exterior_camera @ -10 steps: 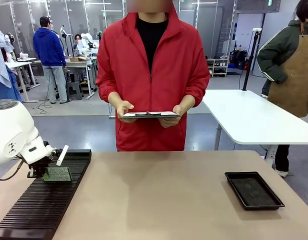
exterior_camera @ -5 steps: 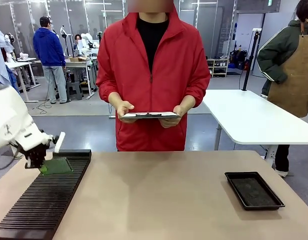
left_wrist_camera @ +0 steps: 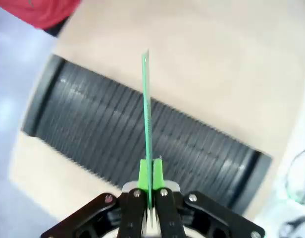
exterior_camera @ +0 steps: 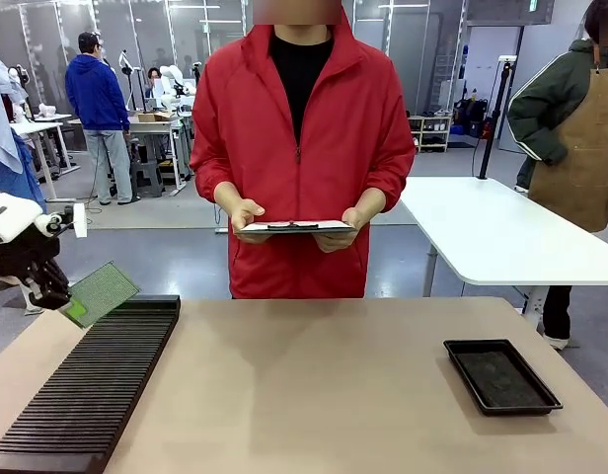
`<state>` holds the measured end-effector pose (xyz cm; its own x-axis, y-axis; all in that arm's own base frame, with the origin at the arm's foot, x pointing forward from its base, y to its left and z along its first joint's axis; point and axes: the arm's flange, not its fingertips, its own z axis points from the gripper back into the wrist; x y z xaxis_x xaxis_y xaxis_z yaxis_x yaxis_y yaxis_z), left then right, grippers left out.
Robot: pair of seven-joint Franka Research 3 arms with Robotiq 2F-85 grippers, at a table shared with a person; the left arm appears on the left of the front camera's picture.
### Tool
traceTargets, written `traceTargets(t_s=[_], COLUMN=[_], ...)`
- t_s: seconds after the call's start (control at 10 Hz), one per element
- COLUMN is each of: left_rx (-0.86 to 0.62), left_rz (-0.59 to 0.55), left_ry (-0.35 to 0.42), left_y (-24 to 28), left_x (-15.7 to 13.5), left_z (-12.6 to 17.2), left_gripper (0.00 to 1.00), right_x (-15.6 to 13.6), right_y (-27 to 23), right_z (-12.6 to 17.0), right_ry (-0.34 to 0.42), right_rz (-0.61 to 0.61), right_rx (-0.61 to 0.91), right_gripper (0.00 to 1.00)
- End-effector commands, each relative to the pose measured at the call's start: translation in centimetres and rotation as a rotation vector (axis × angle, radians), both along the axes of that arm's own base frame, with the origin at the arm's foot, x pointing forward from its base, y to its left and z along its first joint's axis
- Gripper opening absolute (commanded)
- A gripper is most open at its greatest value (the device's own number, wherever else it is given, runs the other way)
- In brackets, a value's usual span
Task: Inspect the PCB.
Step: Pick up the Blank PCB and present it to the human.
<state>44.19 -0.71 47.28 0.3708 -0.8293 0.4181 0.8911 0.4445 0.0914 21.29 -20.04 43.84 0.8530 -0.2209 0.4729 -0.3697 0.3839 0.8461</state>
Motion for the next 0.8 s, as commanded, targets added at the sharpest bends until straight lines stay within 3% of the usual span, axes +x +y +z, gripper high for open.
traceTargets(t_s=[0.0, 0.1, 0.2, 0.5, 0.6, 0.7], left_rx=[-0.163, -0.179, -0.085, -0.085, -0.113, -0.235], left_rz=[0.094, 0.105, 0.04, 0.04, 0.056, 0.139], left_ry=[0.089, 0.072, 0.055, 0.055, 0.07, 0.182], left_y=[-0.3, -0.6, 0.1, 0.1, -0.1, 0.6], left_x=[-0.6, -1.5, -0.5, -0.5, -0.8, 0.0], left_z=[-1.5, -1.2, -1.0, -1.0, -1.3, -0.5], left_gripper=[0.0, 0.0, 0.0, 0.0, 0.03, 0.03], right_x=[0.0, 0.0, 0.0, 0.0, 0.0, 0.0], right_y=[0.0, 0.0, 0.0, 0.0, 0.0, 0.0], right_z=[0.2, 0.2, 0.2, 0.2, 0.2, 0.2], right_ry=[-0.017, -0.017, -0.017, -0.017, -0.017, -0.017], right_rz=[0.0, 0.0, 0.0, 0.0, 0.0, 0.0], right_rx=[0.008, 0.008, 0.008, 0.008, 0.008, 0.008], right_gripper=[1.0, 1.0, 1.0, 1.0, 1.0, 1.0])
